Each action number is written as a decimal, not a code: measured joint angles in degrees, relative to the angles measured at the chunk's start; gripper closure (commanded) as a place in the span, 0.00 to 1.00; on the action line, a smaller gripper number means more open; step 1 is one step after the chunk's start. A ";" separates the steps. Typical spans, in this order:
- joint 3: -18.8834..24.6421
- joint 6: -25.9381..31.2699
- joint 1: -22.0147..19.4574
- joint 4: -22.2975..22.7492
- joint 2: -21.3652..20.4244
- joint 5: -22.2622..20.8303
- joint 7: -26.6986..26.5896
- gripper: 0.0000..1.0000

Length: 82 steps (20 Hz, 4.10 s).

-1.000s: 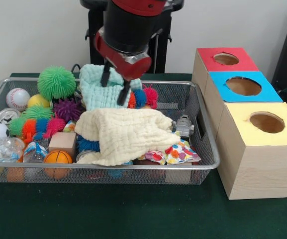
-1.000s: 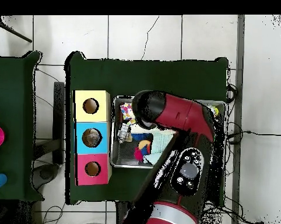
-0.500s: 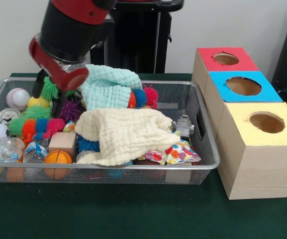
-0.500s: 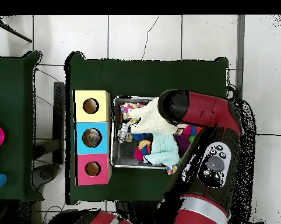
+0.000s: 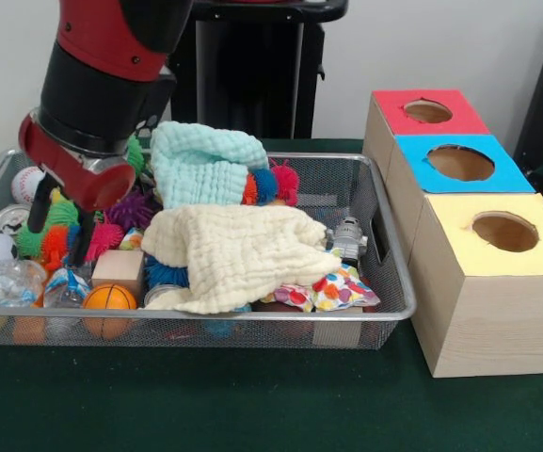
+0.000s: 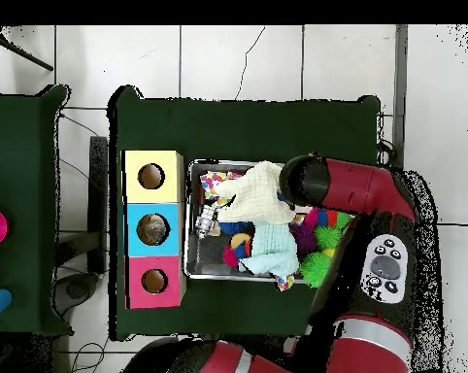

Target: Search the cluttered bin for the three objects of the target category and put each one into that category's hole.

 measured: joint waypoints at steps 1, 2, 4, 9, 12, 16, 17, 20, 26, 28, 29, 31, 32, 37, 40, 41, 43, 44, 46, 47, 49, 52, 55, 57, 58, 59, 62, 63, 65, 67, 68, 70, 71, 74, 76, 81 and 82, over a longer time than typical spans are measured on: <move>0.51 -0.22 -0.31 0.07 0.01 -0.11 0.00 0.00; 1.65 -0.67 -0.99 0.19 0.08 -0.35 0.00 0.00; 2.83 -1.02 -1.59 0.22 0.19 -0.71 0.00 0.00; 4.38 -1.47 -1.96 0.22 0.49 -1.88 0.00 0.00; 4.38 -1.60 -1.82 0.19 0.79 -2.96 0.00 0.00; 4.37 -1.60 -1.66 -0.12 1.81 -4.97 0.00 0.00; 4.36 -1.60 -1.67 -0.24 2.17 -5.48 0.00 0.00; 4.33 -1.61 -1.67 -0.57 3.10 -6.35 0.00 0.00; 3.99 -1.61 -1.64 -1.37 5.09 -8.31 0.00 0.00; 3.78 -1.61 -1.64 -1.97 6.08 -9.36 0.00 0.00; 3.76 -1.61 -1.64 -2.09 6.25 -9.53 0.00 0.00; 3.76 -1.61 -1.64 -2.48 6.75 -10.05 0.00 0.00; 3.76 -1.61 -1.64 -2.73 7.02 -10.33 0.00 0.00; 3.59 -1.61 -1.63 -3.68 7.37 -10.58 0.00 0.00; 3.21 -1.61 -1.48 -4.18 7.37 -10.58 0.00 0.00; 3.09 -1.61 -1.41 -4.20 7.35 -10.58 0.00 0.00; 2.77 -1.61 -1.19 -4.19 7.24 -10.59 0.00 0.00; 2.66 -1.61 -1.09 -4.21 7.18 -10.59 0.00 0.00; 2.40 -1.48 -0.82 -4.28 6.95 -10.59 0.00 0.00; 2.28 -1.16 -0.66 -4.37 6.72 -10.59 0.00 0.00; 2.21 -0.57 -0.53 -4.55 6.49 -10.59 0.00 0.00; 2.21 1.25 -0.44 -5.24 6.06 -10.59 0.00 0.00; 1.97 2.52 -0.44 -6.23 5.99 -10.59 0.00 0.00; 1.71 2.69 -0.44 -6.82 6.05 -10.58 0.00 0.00; 1.46 2.67 -0.44 -7.21 6.13 -10.58 0.00 0.00; 0.93 2.67 -0.44 -7.76 6.35 -10.58 0.00 0.00; 0.15 2.67 -0.46 -8.23 6.75 -10.59 0.00 0.00; -0.41 2.67 -0.44 -8.43 7.17 -10.58 0.00 0.00; -0.77 2.67 -0.45 -8.50 7.55 -10.58 0.00 0.00; -1.07 2.67 -0.45 -8.50 7.96 -10.58 0.00 0.00; -1.21 2.67 -0.45 -8.50 8.19 -10.58 0.00 0.00; -1.45 2.67 -0.47 -8.50 8.98 -10.58 0.00 0.00; -1.46 2.67 -0.47 -8.50 9.08 -10.57 0.00 0.00; -1.46 2.66 -0.48 -8.50 9.98 -10.57 0.00 0.00; -1.46 2.66 -0.55 -8.51 10.45 -10.57 0.00 0.00; -1.58 2.69 -0.76 -8.89 11.50 -10.56 0.00 0.00; -1.64 2.70 -0.76 -9.06 11.52 -10.56 0.00 0.00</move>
